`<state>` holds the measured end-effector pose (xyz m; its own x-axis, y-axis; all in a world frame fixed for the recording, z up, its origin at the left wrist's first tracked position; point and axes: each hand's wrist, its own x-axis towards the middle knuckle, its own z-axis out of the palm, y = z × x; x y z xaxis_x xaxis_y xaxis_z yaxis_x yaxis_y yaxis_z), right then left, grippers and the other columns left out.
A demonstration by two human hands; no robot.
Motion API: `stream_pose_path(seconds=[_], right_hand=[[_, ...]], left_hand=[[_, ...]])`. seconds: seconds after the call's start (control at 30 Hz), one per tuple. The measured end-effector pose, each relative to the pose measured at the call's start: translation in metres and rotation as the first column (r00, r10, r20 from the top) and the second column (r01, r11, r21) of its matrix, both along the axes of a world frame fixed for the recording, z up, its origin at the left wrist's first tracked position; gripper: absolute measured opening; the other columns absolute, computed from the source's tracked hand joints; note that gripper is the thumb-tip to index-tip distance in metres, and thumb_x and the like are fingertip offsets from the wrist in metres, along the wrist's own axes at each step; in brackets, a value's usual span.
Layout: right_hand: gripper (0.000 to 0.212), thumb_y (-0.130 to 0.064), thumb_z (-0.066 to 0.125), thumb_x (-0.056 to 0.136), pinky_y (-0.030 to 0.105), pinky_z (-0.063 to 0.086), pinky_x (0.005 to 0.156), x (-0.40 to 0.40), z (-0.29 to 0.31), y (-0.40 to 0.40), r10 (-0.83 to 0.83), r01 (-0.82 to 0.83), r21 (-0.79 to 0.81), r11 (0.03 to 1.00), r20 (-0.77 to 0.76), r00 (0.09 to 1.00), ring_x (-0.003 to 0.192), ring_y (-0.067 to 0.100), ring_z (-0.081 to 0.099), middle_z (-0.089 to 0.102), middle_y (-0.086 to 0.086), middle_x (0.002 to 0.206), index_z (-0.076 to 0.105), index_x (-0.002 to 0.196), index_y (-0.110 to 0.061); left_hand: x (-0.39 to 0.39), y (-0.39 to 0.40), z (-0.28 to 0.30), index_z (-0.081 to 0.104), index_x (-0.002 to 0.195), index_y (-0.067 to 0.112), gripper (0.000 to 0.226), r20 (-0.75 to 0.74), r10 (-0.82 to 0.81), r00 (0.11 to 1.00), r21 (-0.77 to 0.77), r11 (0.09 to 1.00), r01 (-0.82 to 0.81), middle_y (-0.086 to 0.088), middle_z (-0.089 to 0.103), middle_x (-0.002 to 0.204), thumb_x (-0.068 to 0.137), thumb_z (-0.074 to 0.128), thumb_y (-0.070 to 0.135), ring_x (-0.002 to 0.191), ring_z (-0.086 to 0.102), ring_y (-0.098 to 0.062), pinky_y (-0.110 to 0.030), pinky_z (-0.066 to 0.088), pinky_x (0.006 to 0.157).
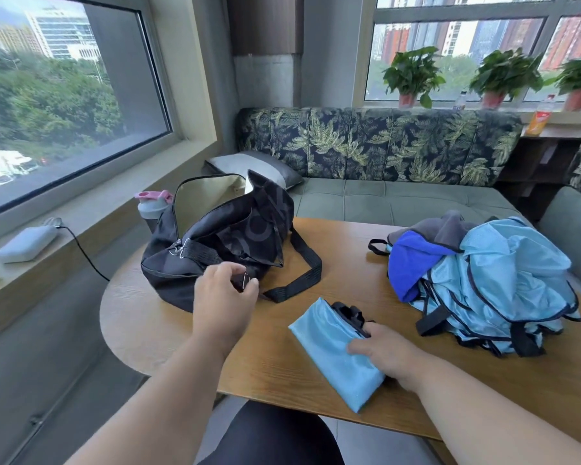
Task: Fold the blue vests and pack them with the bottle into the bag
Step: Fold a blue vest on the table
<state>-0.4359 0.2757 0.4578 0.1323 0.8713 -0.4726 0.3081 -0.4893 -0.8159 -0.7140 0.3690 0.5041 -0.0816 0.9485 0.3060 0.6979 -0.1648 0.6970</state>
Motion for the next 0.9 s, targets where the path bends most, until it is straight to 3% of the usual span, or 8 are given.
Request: stream_pose_path(seconds=[0.07,0.17,0.27,0.37,0.47,0.53,0.63,0.9], right_hand=[[0.028,-0.016,0.074,0.089,0.034,0.059,0.074,0.003,-0.002,-0.003,-0.034,0.035,0.022,0.999,-0.038,0.999,0.092,0.027,0.078,0.08,0.009,0.103,0.068,0.115,-0.01],[0.026,-0.013,0.074,0.09,0.031,0.058,0.067,0.004,-0.003,-0.008,-0.077,0.079,0.03,0.996,-0.084,0.994,0.089,0.024,0.078,0.079,0.009,0.103,0.067,0.115,-0.009],[0.026,-0.014,0.075,0.09,0.03,0.057,0.066,0.004,-0.004,-0.01,-0.094,0.098,0.037,0.995,-0.09,0.991,0.088,0.023,0.077,0.078,0.011,0.104,0.066,0.114,-0.008],[0.027,-0.016,0.075,0.09,0.03,0.058,0.068,0.004,-0.005,-0.012,-0.097,0.101,0.043,0.994,-0.093,0.991,0.092,0.024,0.077,0.078,0.01,0.105,0.066,0.114,-0.009],[0.026,-0.015,0.075,0.089,0.031,0.058,0.07,0.004,-0.005,-0.012,-0.108,0.114,0.053,0.992,-0.103,0.989,0.087,0.021,0.077,0.079,0.009,0.103,0.067,0.114,-0.009],[0.026,-0.014,0.075,0.089,0.032,0.058,0.071,0.003,-0.005,-0.013,-0.111,0.118,0.055,0.992,-0.112,0.988,0.086,0.021,0.077,0.079,0.008,0.102,0.068,0.113,-0.009],[0.023,-0.015,0.074,0.091,0.029,0.057,0.066,0.003,-0.002,-0.015,-0.104,0.113,0.058,0.992,-0.135,0.985,0.085,0.02,0.078,0.08,0.005,0.1,0.067,0.113,-0.01],[0.025,-0.008,0.068,0.097,0.038,0.057,0.079,0.013,0.003,-0.025,-0.222,0.281,0.111,0.953,-0.374,0.9,0.099,0.03,0.076,0.081,0.009,0.106,0.067,0.121,-0.011]], left_hand=[[-0.008,0.008,0.015,0.066,0.123,0.026,0.035,-0.026,0.06,0.998,0.064,0.996,-0.059,0.004,0.057,0.129,0.091,0.073,0.037,0.128,0.045,-0.024,-0.038,0.036,0.115],[-0.015,0.026,0.029,0.058,0.136,0.027,0.053,-0.099,0.157,0.983,0.115,0.983,-0.146,0.0,0.046,0.149,0.088,0.074,0.041,0.144,0.033,-0.03,-0.044,0.025,0.123],[-0.023,0.049,0.036,0.034,0.159,0.025,0.084,-0.234,0.161,0.959,-0.032,0.984,-0.173,-0.003,0.029,0.168,0.088,0.071,0.051,0.155,0.018,-0.032,-0.048,0.021,0.126],[-0.028,0.064,0.035,0.014,0.166,0.019,0.097,-0.427,0.099,0.899,-0.159,0.97,-0.182,-0.01,0.043,0.161,0.092,0.068,0.052,0.149,0.034,-0.038,-0.051,0.032,0.119],[-0.025,0.065,0.024,0.034,0.156,0.018,0.072,-0.524,0.002,0.852,-0.221,0.965,-0.139,-0.011,0.057,0.146,0.095,0.064,0.043,0.135,0.049,-0.039,-0.051,0.04,0.107],[-0.021,0.06,0.014,0.05,0.132,0.02,0.04,-0.543,-0.048,0.838,-0.23,0.969,-0.093,-0.009,0.062,0.131,0.096,0.059,0.035,0.122,0.053,-0.037,-0.046,0.042,0.093],[-0.014,0.044,0.004,0.05,0.105,0.021,0.012,-0.545,-0.109,0.831,-0.229,0.973,-0.022,-0.003,0.06,0.108,0.096,0.054,0.028,0.106,0.052,-0.032,-0.041,0.037,0.08],[0.016,-0.017,-0.001,0.062,0.125,0.029,0.031,-0.501,-0.312,0.807,-0.212,0.949,0.234,0.009,0.052,0.096,0.097,0.053,0.037,0.105,0.051,-0.024,-0.041,0.042,0.096]])
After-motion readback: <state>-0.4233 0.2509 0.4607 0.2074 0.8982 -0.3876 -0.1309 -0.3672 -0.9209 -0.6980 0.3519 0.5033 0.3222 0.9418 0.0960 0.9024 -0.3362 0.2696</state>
